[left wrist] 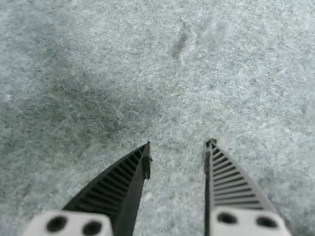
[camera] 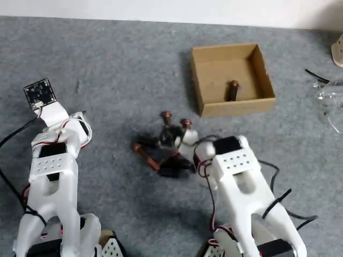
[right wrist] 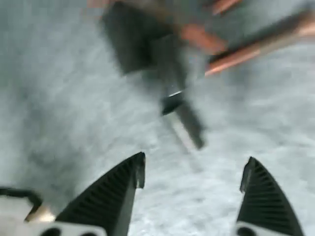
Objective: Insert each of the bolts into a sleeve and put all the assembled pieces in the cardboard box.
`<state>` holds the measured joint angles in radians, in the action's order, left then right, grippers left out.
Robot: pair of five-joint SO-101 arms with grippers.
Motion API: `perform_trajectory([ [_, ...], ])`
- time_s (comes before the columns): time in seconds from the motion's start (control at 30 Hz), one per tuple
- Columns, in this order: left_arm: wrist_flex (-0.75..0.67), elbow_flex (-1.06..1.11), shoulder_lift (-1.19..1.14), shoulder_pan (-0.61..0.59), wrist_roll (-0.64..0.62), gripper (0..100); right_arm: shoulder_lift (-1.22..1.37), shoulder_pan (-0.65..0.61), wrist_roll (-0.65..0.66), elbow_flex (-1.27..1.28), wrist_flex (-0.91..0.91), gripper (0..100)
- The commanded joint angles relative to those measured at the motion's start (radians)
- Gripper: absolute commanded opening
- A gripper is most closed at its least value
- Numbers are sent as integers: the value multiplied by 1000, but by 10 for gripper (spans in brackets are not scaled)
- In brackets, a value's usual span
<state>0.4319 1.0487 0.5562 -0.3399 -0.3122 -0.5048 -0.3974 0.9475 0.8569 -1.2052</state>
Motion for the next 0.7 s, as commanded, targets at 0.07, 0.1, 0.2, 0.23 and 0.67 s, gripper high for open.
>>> perform_trajectory([
  [0.07,-20,-4,4,5,20,175,-33,-19,35,76,5,286],
  [0.1,-20,-4,4,12,20,175,-33,-27,35,77,25,286],
  [0.2,-20,-4,4,13,21,175,-25,-33,35,81,108,286],
  [0.23,-20,-4,4,13,21,175,-25,-33,35,85,139,286],
  [0.67,-20,-4,4,13,21,175,-22,-30,37,96,277,285],
])
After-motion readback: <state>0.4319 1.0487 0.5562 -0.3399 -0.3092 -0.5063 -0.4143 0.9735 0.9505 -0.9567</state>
